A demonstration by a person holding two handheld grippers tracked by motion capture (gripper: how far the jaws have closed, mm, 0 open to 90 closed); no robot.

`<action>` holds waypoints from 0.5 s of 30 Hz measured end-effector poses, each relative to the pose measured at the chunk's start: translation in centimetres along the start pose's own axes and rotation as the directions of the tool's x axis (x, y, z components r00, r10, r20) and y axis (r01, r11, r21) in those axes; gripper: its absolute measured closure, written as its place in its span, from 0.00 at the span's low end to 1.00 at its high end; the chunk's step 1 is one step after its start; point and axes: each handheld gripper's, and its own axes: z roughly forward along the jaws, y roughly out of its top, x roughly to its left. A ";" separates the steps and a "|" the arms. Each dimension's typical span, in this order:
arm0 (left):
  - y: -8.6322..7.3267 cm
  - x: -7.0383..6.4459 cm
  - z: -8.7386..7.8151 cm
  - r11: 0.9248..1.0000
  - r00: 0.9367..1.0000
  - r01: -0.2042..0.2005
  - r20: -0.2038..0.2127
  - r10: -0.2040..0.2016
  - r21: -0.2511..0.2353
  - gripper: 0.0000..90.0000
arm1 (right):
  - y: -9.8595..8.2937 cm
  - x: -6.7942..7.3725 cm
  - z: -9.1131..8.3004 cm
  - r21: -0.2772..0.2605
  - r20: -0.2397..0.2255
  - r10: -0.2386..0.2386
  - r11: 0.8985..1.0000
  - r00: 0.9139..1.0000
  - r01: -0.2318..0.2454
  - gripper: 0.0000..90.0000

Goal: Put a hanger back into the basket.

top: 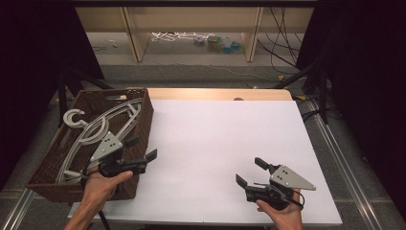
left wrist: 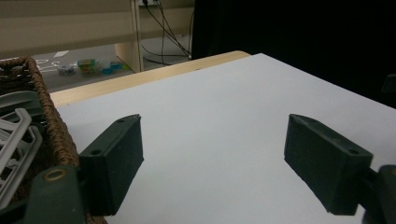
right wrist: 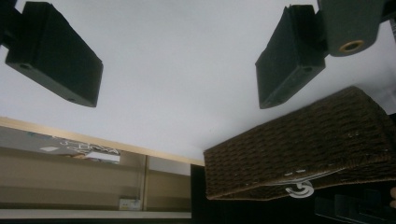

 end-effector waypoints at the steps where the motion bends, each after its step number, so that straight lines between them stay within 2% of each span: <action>1: -0.1 -0.1 0.0 1.000 1.000 -0.001 0.003 0.001 -0.002 0.20 | 0.0 0.0 -0.1 0.015 0.004 -0.006 1.000 1.000 0.006 0.17; 2: -0.2 -0.2 -0.1 1.000 1.000 -0.001 0.001 0.001 -0.006 0.19 | 0.0 -0.2 0.0 -0.011 0.016 -0.031 0.999 0.999 0.031 0.17; 3: -0.2 -0.3 -0.1 1.000 1.000 -0.001 0.003 0.001 -0.005 0.19 | 0.0 -0.2 0.0 -0.006 0.019 -0.026 1.000 0.999 0.026 0.17; 4: -0.3 -0.4 -0.1 1.000 1.000 -0.008 0.008 0.008 -0.006 0.19 | 0.0 0.0 -0.1 0.013 0.008 0.001 1.000 1.000 -0.001 0.17; 6: -0.3 -0.7 -0.1 1.000 1.000 -0.010 0.013 0.010 -0.010 0.18 | 0.0 -0.2 0.0 -0.007 0.019 -0.027 1.000 0.999 0.027 0.17; 8: -0.4 -1.1 -0.1 1.000 1.000 -0.015 0.018 0.015 -0.013 0.18 | 0.0 -0.2 0.0 -0.005 0.015 -0.028 1.000 0.999 0.028 0.17; 9: -0.4 -1.2 0.0 1.000 1.000 -0.016 0.026 0.017 -0.012 0.18 | 0.0 0.0 -0.1 0.013 0.008 -0.001 1.000 1.000 0.001 0.17; 12: -0.7 -1.7 0.0 0.999 0.998 -0.040 0.042 0.041 -0.015 0.18 | 0.1 -0.3 -0.1 -0.002 0.019 -0.028 1.000 0.999 0.029 0.17; 13: -0.8 -1.8 0.1 0.999 0.998 -0.037 0.046 0.038 -0.014 0.18 | 0.1 -0.1 -0.3 0.018 0.011 0.002 1.000 1.000 -0.002 0.17; 15: -1.0 -2.0 0.3 0.999 0.998 -0.042 0.046 0.043 -0.013 0.18 | 0.1 -0.1 -0.3 0.018 0.007 0.003 1.000 1.000 -0.003 0.17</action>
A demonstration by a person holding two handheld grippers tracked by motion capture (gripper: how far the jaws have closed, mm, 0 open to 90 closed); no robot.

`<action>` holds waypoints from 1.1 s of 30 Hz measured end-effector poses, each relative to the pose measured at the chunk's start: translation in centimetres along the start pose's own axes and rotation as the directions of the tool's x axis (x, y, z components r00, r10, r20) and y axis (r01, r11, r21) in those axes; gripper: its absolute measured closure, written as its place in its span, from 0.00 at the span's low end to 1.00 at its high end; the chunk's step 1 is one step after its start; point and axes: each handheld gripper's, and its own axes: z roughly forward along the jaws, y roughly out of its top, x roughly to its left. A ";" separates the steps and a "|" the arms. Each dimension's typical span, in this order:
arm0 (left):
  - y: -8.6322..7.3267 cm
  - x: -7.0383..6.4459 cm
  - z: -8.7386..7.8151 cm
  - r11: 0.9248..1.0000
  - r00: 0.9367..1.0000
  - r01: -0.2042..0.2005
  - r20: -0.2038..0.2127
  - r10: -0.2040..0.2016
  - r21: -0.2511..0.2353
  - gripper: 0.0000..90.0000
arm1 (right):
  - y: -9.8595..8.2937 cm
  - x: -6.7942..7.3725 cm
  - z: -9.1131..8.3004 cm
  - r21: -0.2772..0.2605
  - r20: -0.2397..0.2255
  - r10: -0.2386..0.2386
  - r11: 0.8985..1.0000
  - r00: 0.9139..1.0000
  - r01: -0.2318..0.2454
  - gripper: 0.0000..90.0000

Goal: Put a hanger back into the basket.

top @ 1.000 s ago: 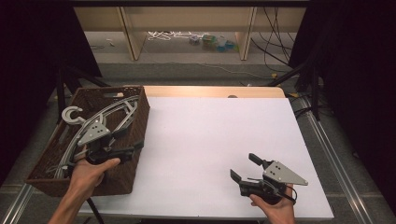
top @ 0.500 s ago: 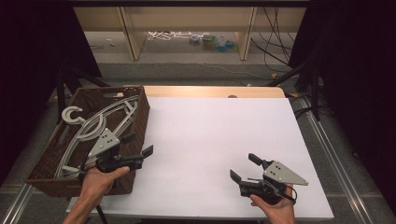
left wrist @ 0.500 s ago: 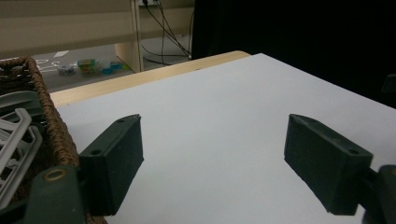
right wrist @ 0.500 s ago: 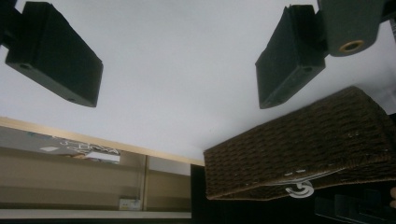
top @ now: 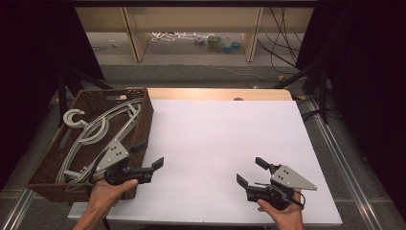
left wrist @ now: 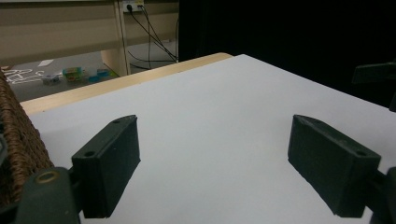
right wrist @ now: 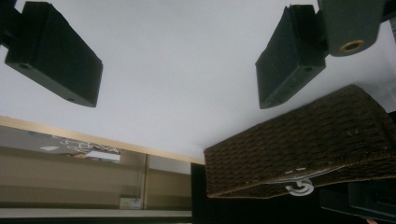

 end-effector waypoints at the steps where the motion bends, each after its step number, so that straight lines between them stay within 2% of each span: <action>1: -0.2 -0.1 0.1 1.000 1.000 0.002 0.004 -0.002 -0.001 0.18 | 0.0 0.0 0.0 -0.004 0.001 -0.006 1.000 1.000 0.006 0.17; 2: -0.2 -0.2 0.2 1.000 1.000 -0.006 0.003 0.006 0.009 0.18 | -0.1 0.0 0.2 -0.011 -0.012 -0.002 1.000 1.000 0.002 0.17; 5: -0.7 -0.4 0.4 1.000 1.000 -0.020 -0.002 0.020 0.006 0.18 | -0.2 0.0 0.2 -0.012 0.000 -0.005 1.000 1.000 0.005 0.17; 7: -1.1 -0.5 0.5 1.000 1.000 -0.007 -0.002 0.007 -0.005 0.18 | -0.2 -0.1 0.2 -0.003 -0.009 -0.007 1.000 1.000 0.007 0.17; 9: -1.4 -0.5 0.5 1.000 1.000 -0.018 -0.003 0.018 -0.015 0.18 | -0.2 0.0 0.2 -0.011 0.006 -0.008 1.000 1.000 0.008 0.17; 10: -1.5 -0.6 0.5 1.000 1.000 -0.016 -0.006 0.016 -0.016 0.18 | -0.2 0.1 0.2 0.009 -0.003 -0.004 1.000 1.000 0.004 0.17; 11: -1.7 -0.6 0.5 1.000 1.000 -0.024 -0.007 0.024 -0.020 0.18 | -0.2 0.1 0.2 0.006 -0.004 -0.013 1.000 1.000 0.013 0.17; 12: -1.8 -0.7 0.4 0.999 1.000 -0.023 -0.014 0.023 -0.029 0.18 | -0.2 0.2 0.2 0.007 -0.010 0.002 1.000 1.000 -0.002 0.17; 13: -2.0 -0.8 0.4 0.999 1.000 -0.023 -0.015 0.022 -0.036 0.18 | -0.2 0.2 0.3 0.005 0.002 -0.019 1.000 1.000 0.019 0.17; 14: -2.2 -0.9 0.3 0.999 0.999 -0.034 -0.011 0.034 -0.043 0.18 | -0.3 0.2 0.4 -0.004 0.001 -0.019 1.000 1.000 0.019 0.17; 15: -2.4 -1.1 0.3 0.998 0.999 -0.036 -0.009 0.036 -0.042 0.18 | -0.2 0.4 0.4 0.013 -0.001 -0.008 1.000 1.000 0.008 0.17; 17: -2.7 -1.3 0.2 0.998 0.999 -0.047 -0.005 0.047 -0.030 0.18 | -0.2 0.6 0.4 0.001 -0.011 -0.017 1.000 1.000 0.017 0.17; 18: -2.9 -1.4 0.1 0.999 0.999 -0.043 0.002 0.043 -0.028 0.18 | -0.2 0.7 0.4 -0.004 -0.002 -0.027 1.000 1.000 0.027 0.17; 20: -3.1 -1.7 0.0 0.999 0.999 -0.034 0.004 0.034 -0.028 0.18 | -0.2 0.7 0.3 0.003 -0.022 -0.028 1.000 0.999 0.028 0.17; 21: -3.2 -1.7 -0.1 0.998 0.999 -0.047 0.015 0.047 -0.035 0.18 | -0.2 0.7 0.2 0.010 -0.018 -0.018 1.000 1.000 0.018 0.17; 22: -3.3 -1.8 -0.2 0.999 0.999 -0.043 0.005 0.044 -0.029 0.18 | -0.3 0.6 0.2 -0.008 -0.013 -0.024 1.000 1.000 0.024 0.17; 24: -3.5 -2.0 -0.1 0.999 0.999 -0.038 0.018 0.038 -0.037 0.18 | -0.2 0.5 0.0 -0.013 -0.010 -0.001 1.000 1.000 0.001 0.17; 25: -3.5 -2.0 -0.2 0.999 0.999 -0.042 0.011 0.042 -0.022 0.18 | -0.2 0.3 -0.2 -0.013 -0.006 -0.004 1.000 1.000 0.004 0.17; 28: -3.6 -2.0 0.0 0.999 0.999 -0.039 0.019 0.039 -0.022 0.18 | -0.2 0.1 -0.4 -0.013 0.009 0.006 1.000 1.000 -0.006 0.17; 33: -3.7 -1.9 0.0 0.999 0.999 -0.036 0.018 0.036 -0.018 0.18 | -0.2 0.3 -0.2 -0.005 -0.012 -0.002 1.000 1.000 0.002 0.17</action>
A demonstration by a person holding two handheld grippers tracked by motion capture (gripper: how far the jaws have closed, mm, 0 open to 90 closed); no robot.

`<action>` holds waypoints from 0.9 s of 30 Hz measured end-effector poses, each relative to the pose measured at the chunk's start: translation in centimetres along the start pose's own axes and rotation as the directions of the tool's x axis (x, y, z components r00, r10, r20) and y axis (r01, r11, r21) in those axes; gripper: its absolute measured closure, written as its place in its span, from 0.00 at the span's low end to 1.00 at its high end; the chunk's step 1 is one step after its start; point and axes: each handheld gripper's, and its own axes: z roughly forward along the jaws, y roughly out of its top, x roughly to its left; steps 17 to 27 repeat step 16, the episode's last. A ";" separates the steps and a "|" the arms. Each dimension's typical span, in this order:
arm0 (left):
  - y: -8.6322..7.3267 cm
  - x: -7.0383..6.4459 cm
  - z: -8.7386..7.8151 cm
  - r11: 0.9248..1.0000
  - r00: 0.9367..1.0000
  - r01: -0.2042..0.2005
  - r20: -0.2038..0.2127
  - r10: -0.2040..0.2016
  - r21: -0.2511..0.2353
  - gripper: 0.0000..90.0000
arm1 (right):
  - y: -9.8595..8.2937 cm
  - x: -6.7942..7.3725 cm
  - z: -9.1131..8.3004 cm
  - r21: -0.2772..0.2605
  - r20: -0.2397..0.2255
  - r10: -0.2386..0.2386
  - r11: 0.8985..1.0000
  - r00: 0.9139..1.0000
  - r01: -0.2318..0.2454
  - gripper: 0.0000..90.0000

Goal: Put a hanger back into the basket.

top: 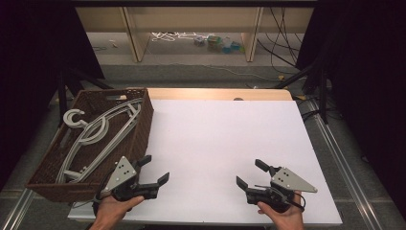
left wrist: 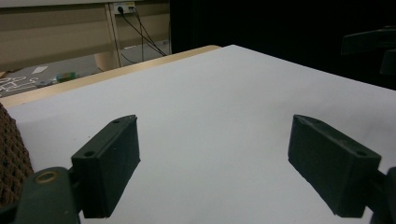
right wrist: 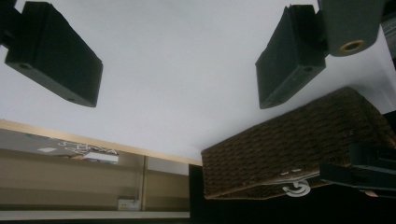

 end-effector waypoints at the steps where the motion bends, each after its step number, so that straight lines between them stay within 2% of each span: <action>1: 0.0 0.0 0.0 1.000 1.000 0.000 0.001 0.000 0.000 0.18 | 0.0 0.0 0.0 0.000 0.000 0.001 1.000 1.000 -0.001 0.17; 27: -0.2 0.1 0.1 1.000 1.000 0.008 0.001 -0.008 0.009 0.18 | 0.0 0.1 0.2 -0.003 -0.001 0.006 1.000 1.000 -0.006 0.17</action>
